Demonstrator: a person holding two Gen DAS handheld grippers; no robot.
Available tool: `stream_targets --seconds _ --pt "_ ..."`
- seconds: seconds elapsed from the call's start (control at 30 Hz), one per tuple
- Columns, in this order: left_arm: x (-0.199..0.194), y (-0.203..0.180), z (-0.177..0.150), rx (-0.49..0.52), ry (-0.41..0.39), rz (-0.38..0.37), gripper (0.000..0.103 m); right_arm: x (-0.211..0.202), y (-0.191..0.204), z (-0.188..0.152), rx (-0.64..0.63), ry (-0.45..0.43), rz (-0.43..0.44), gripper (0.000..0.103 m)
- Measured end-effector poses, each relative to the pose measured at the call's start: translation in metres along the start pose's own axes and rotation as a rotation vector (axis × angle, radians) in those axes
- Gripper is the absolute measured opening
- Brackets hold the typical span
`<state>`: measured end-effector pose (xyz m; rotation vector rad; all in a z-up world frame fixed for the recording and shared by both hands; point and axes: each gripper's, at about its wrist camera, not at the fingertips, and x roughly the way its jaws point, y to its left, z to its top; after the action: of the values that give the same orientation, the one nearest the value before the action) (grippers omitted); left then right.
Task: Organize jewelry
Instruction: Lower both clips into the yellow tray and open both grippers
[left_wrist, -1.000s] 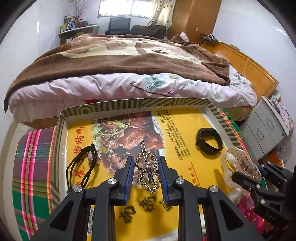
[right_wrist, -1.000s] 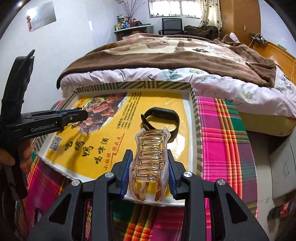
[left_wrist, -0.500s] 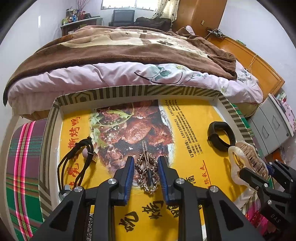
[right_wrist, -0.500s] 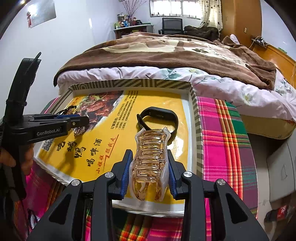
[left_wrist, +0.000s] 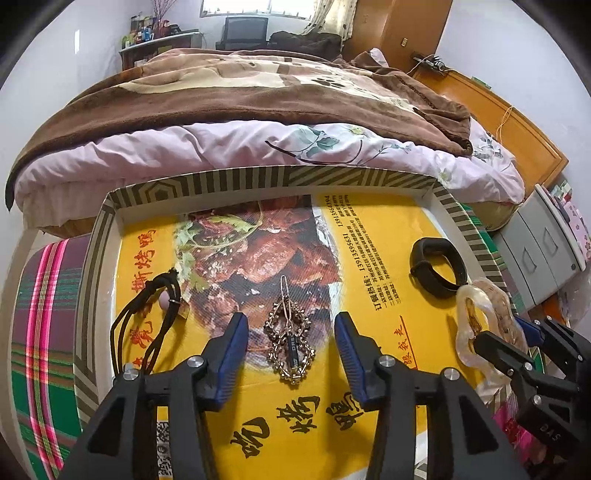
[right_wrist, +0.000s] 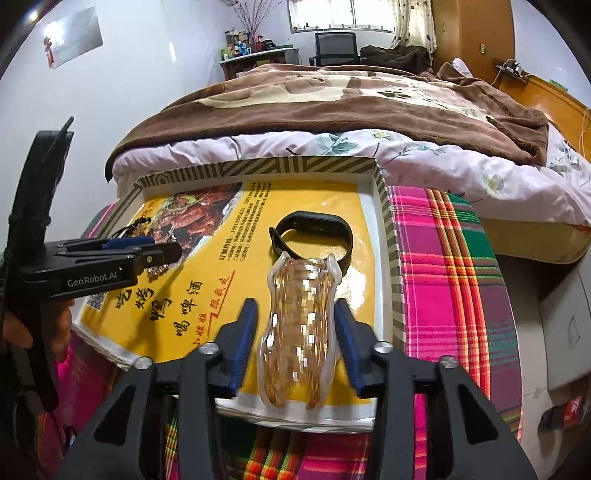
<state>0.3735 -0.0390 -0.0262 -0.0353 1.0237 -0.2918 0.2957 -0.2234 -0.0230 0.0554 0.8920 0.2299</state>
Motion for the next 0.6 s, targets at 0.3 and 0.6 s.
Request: stream_targets --seconds 0.3,0.6 --pt "-0.026 -0.004 -0.008 0.006 -0.025 -0.007 0.063 -0.017 0.002 -0.001 0.020 -0.036 0.015 0.051" --pt "-0.075 -0.015 -0.028 0.012 -0.072 -0.018 0.066 -0.048 0.008 -0.008 0.031 -0.076 0.027 0.052"
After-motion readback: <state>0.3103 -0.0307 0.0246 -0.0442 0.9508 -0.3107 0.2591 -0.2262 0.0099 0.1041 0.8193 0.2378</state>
